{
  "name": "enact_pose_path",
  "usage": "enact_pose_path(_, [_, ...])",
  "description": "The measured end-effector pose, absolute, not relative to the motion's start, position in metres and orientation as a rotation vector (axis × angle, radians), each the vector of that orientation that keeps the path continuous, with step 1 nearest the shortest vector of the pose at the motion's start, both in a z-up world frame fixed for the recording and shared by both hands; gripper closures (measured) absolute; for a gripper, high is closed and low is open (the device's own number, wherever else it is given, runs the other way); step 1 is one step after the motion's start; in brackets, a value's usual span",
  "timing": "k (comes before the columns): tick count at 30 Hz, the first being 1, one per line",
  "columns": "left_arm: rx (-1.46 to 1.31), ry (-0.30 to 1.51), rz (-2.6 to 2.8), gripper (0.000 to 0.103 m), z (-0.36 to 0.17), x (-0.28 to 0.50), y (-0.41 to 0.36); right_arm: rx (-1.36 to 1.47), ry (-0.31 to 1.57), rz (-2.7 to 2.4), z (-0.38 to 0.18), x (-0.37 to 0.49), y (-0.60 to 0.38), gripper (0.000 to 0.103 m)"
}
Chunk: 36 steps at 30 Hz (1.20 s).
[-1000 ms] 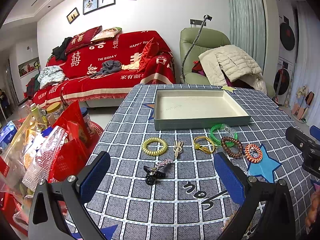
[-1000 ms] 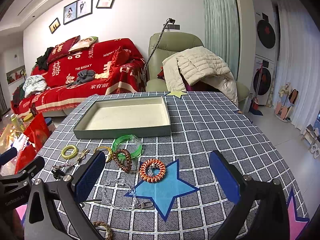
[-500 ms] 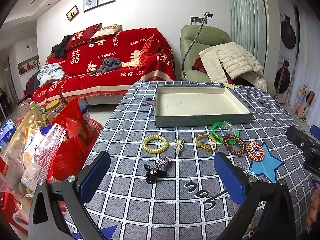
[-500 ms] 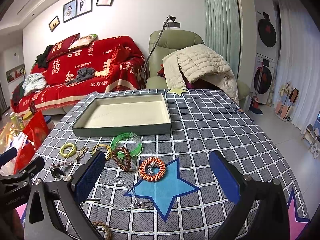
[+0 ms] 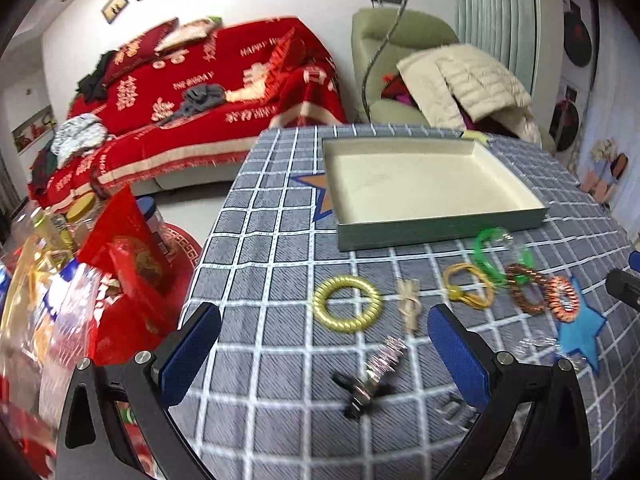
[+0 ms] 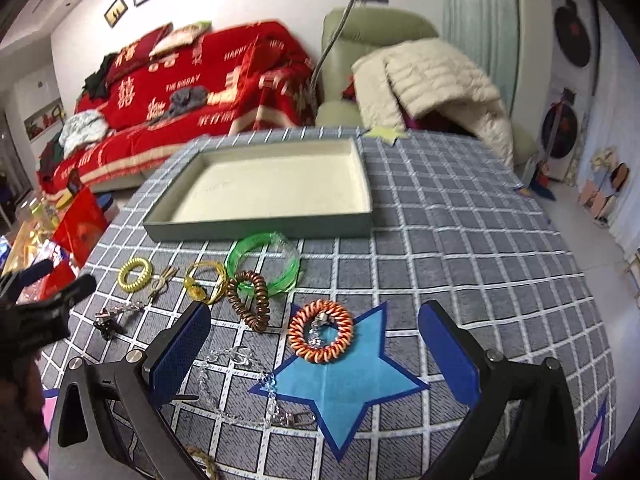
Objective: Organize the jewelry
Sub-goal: 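Grasp the yellow coil hair tie with the left tool while the right tool grasps the copper coil hair tie, then carry both coil hair ties into the green box tray and open both tools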
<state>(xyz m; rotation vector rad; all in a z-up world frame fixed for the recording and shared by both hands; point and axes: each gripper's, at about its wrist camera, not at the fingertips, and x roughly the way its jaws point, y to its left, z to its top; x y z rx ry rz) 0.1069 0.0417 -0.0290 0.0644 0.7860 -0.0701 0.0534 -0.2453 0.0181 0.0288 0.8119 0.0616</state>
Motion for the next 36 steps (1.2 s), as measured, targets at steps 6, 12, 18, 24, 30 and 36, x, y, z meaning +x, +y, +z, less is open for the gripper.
enact_pose_path(6, [0.041,0.869,-0.118,0.0,-0.046,0.147,0.054,0.025,0.93,0.136,0.0,0.089,-0.238,0.014])
enact_pose_path(12, [0.041,0.959,-0.16,0.012,-0.065,0.168,0.054,-0.043,1.032,0.22,-0.021,0.111,-0.217,0.049])
enact_pose_path(18, [0.086,1.008,-0.199,0.025,-0.076,0.171,0.042,-0.045,1.1,0.258,-0.035,0.119,-0.21,0.072])
enact_pose_path(24, [0.135,0.986,-0.252,0.071,-0.076,0.168,0.031,-0.038,1.081,0.273,-0.027,0.116,-0.21,0.091])
enact_pose_path(30, [0.118,0.974,-0.266,0.071,-0.068,0.163,0.029,-0.017,1.037,0.29,-0.009,0.114,-0.215,0.091])
enact_pose_path(36, [0.034,0.897,-0.287,0.071,-0.024,0.164,0.032,0.03,0.994,0.305,0.017,0.127,-0.224,0.091])
